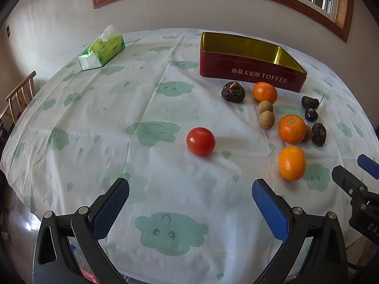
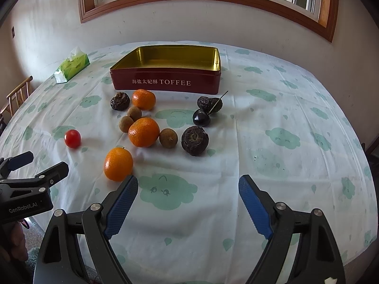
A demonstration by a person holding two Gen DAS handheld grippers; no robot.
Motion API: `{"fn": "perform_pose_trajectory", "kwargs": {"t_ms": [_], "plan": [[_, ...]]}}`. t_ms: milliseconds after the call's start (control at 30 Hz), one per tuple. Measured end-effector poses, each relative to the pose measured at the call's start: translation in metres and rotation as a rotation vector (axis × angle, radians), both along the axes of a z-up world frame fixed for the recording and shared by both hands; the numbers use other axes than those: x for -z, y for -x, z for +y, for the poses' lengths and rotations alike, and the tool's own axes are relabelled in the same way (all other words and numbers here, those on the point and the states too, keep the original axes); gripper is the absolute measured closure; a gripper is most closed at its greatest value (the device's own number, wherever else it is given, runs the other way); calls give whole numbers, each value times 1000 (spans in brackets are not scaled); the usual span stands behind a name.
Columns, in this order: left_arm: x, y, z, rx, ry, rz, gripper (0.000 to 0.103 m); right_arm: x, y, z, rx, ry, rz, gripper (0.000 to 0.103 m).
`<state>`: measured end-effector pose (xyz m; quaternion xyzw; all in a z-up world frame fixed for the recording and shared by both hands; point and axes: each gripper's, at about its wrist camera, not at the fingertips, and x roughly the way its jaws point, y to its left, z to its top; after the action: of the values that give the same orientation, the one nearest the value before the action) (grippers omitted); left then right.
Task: Organize fruits
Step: 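Move both tools toward the fruits in front of the TOFFEE tin, then close the left tool on the red tomato while the right tool grasps a dark brown round fruit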
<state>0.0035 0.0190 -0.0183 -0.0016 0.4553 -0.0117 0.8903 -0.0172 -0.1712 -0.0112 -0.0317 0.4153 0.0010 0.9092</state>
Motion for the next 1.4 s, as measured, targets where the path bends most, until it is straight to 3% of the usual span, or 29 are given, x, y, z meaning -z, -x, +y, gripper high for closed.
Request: {"fn": "perform_pose_trajectory", "kwargs": {"t_ms": [333,500,600,867,1167,1333,1400], "plan": [[2,-7,9,-21,34,15,1,2,-7,-8,18,-28,31,22],[4,-12,12,-19,48,15,2,5,-16,-13,14,-34,50,29],[7,-18,10,-9,37,21,10,9,-22,-16,10,-35,57,33],[14,-31,3,29,27,27,18,21,-44,-20,-4,-40,91,42],[18,-47,-2,42,18,21,27,28,-62,-20,-11,-41,94,44],[19,-54,-4,49,10,15,39,30,-70,-21,-10,-33,78,44],[20,-57,-4,51,16,17,42,30,-74,-20,-9,-21,71,49]]}}
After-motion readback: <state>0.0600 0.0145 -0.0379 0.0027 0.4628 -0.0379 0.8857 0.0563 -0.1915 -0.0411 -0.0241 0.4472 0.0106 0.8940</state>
